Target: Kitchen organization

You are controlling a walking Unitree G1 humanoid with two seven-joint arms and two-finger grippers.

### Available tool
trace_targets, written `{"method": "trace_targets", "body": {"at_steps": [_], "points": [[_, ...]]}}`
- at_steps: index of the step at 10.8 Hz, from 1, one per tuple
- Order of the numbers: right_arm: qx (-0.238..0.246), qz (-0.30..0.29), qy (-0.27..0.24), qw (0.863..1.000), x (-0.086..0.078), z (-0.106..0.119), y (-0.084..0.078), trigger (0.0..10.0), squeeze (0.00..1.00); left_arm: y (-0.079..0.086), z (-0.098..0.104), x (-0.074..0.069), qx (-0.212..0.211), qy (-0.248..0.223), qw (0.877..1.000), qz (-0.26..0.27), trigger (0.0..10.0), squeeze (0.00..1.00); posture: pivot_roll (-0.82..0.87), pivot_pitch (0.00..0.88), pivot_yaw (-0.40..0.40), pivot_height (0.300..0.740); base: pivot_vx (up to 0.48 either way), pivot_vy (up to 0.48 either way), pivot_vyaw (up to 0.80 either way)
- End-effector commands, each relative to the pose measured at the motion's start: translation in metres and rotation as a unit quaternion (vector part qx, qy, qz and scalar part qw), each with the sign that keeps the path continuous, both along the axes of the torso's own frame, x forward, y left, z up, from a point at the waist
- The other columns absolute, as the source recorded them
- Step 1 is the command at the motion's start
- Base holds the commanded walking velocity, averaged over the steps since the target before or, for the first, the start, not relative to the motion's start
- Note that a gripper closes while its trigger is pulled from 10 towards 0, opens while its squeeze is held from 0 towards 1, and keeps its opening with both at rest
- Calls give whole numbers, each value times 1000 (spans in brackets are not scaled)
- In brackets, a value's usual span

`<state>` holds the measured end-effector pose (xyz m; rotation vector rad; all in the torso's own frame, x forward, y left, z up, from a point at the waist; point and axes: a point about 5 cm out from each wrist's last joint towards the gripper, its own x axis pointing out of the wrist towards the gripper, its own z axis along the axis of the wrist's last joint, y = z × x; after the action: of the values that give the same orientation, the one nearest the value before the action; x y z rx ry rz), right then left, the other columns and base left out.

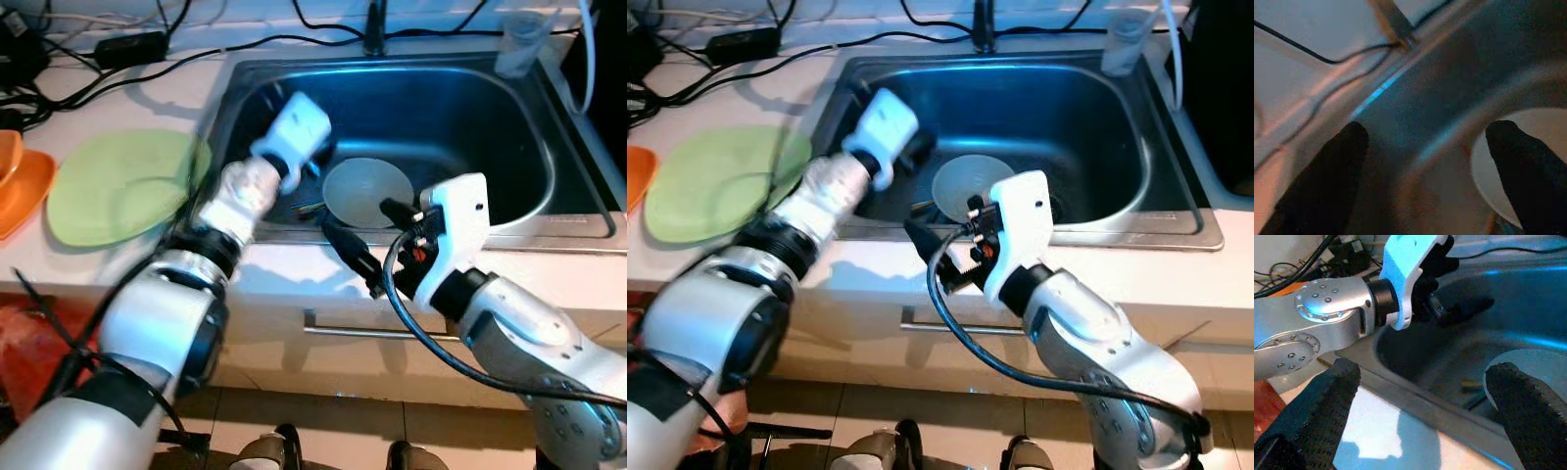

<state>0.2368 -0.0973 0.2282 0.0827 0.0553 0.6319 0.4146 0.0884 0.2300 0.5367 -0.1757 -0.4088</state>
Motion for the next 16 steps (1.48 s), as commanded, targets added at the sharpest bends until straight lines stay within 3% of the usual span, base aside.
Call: {"method": "trace_targets", "body": {"at_steps": [1, 4, 6, 7, 11, 14, 15, 16], "points": [[2, 13, -6, 1000, 2, -1, 5, 10000, 0, 11, 8, 2, 14, -22, 999, 19, 10000, 1000, -106, 97, 111, 740, 0, 0, 0], [16, 46, -7, 999, 5, -3, 13, 10000, 0, 42, 15, 5, 13, -63, 993, 99, 10000, 1000, -59, 65, 90, 740, 0, 0, 0], [5, 82, -17, 996, 4, -2, 17, 10000, 0, 70, 15, 3, -15, -86, 983, 163, 10000, 1000, -35, 56, 72, 740, 0, 0, 0], [4, 82, -19, 996, 6, -2, 17, 10000, 0, 79, 11, 2, -3, -86, 980, 181, 10000, 1000, -20, 54, 67, 740, 0, 0, 0], [4, 97, -26, 995, 9, -5, 21, 10000, 0, 107, 3, -8, 32, -114, 969, 216, 10000, 1000, 20, 52, 57, 740, 0, 0, 0], [6, 132, -20, 991, 9, -9, 27, 10000, 0, 130, -22, -25, 80, -87, 971, 207, 10000, 1000, 60, 47, 37, 740, 0, 0, 0], [6, 133, -19, 991, 9, -10, 27, 10000, 0, 132, -25, -27, 84, -82, 972, 201, 10000, 808, 69, 47, 36, 740, 0, 0, 0], [6, 133, -19, 991, 9, -10, 27, 10000, 0, 132, -25, -27, 84, -82, 972, 201, 10000, 808, 69, 47, 36, 740, 0, 0, 0]]}}
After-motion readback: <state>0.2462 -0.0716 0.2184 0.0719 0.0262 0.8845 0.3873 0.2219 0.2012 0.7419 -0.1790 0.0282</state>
